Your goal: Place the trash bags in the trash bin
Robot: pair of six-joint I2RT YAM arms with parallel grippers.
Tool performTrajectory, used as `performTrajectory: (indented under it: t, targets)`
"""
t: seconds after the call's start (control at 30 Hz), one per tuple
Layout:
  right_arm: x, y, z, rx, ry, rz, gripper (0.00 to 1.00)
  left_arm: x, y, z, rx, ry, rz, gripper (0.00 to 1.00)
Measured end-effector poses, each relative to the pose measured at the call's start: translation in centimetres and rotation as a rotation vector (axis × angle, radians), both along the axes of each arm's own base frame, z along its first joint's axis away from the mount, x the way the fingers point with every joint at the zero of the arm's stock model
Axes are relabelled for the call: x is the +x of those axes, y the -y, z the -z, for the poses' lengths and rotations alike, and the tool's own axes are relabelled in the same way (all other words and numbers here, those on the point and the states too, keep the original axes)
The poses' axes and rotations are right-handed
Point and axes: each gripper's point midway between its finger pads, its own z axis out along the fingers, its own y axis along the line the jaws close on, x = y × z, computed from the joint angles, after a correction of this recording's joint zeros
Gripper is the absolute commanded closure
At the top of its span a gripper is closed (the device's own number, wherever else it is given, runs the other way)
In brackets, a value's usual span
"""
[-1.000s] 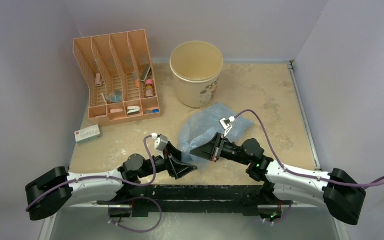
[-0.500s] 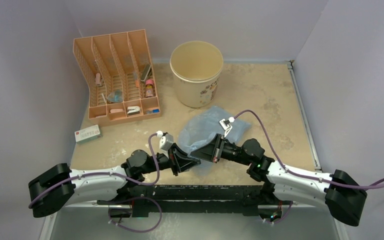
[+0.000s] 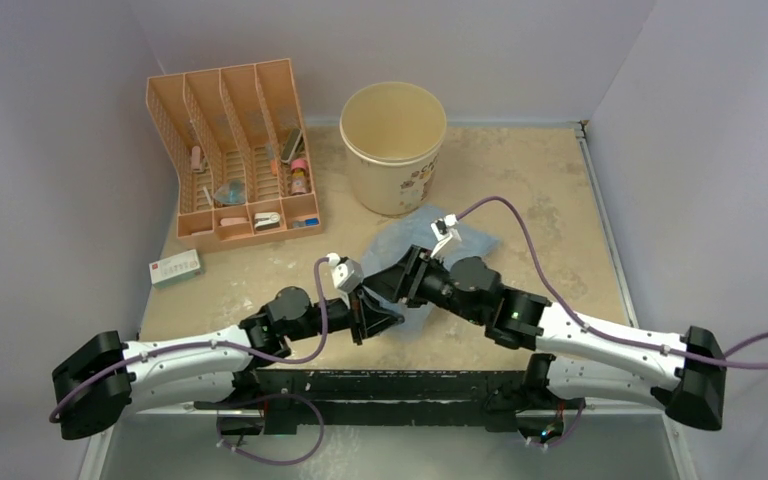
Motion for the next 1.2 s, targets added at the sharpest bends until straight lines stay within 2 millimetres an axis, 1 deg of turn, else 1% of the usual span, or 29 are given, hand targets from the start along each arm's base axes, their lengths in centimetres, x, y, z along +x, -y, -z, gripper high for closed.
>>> performTrajectory:
  t: [0.07, 0.13, 0.2, 0.27, 0.37, 0.47, 0.57, 0.6, 0.7, 0.73, 0.83, 0.93, 1.0, 1.07, 1.13, 1.2]
  targets:
    - [0.2, -0.4, 1.1, -0.089, -0.018, 0.063, 0.45, 0.3, -0.1, 0.8, 0.025, -0.016, -0.021, 1.0]
    - [0.8, -0.5, 2.2, -0.177, -0.035, 0.136, 0.5, 0.7, -0.3, 1.4, 0.049, -0.031, -0.042, 1.0]
    - [0.9, -0.4, 2.6, -0.23, -0.035, 0.179, 0.63, 0.9, -0.5, 2.1, 0.075, -0.046, -0.061, 1.0]
    - [0.8, -0.1, 3.0, -0.273, -0.033, 0.208, 0.76, 0.9, -0.6, 2.2, 0.074, -0.045, -0.066, 1.0]
    - [0.8, 0.9, 4.0, -0.344, -0.032, 0.249, 0.87, 0.8, -1.1, 1.8, 0.049, -0.033, -0.073, 1.0]
    - [1.1, 1.7, 4.9, -0.395, -0.038, 0.283, 0.89, 0.8, -1.3, 1.6, 0.037, -0.026, -0.076, 1.0]
    - [1.1, 2.4, 5.2, -0.411, -0.047, 0.298, 0.9, 0.7, -1.5, 1.2, 0.028, -0.022, -0.082, 1.0]
    - [1.0, 2.6, 5.0, -0.398, -0.045, 0.298, 0.9, 0.8, -1.6, 1.1, 0.025, -0.021, -0.087, 1.0]
    - [0.6, 3.7, 3.7, -0.314, -0.032, 0.281, 0.9, 0.8, -2.2, 0.7, 0.01, -0.017, -0.107, 0.89]
    - [0.4, 4.2, 3.1, -0.27, -0.025, 0.267, 0.9, 0.8, -2.4, 0.7, 0.008, -0.018, -0.11, 0.88]
    - [0.5, 5.2, 0.5, -0.126, 0.004, 0.241, 0.9, 0.7, -2.5, 1.4, 0.027, -0.029, -0.112, 0.85]
    - [0.4, 5.2, -1.2, -0.009, 0.031, 0.196, 0.91, 0.6, -2.3, 2.5, 0.063, -0.047, -0.097, 0.84]
    - [0.1, 4.8, -1.7, 0.045, 0.045, 0.157, 0.9, 0.3, -2.1, 3.5, 0.094, -0.062, -0.075, 0.81]
    - [-0.3, 4.4, -2.0, 0.086, 0.056, 0.115, 0.9, 0.0, -1.9, 4.3, 0.116, -0.075, -0.055, 0.73]
    - [-0.9, 4.0, -1.7, 0.101, 0.057, 0.072, 0.89, -0.2, -1.7, 4.5, 0.12, -0.079, -0.04, 0.62]
    - [-1.3, 3.8, -1.8, 0.115, 0.061, 0.05, 0.88, -0.4, -1.5, 4.0, 0.098, -0.072, -0.023, 0.57]
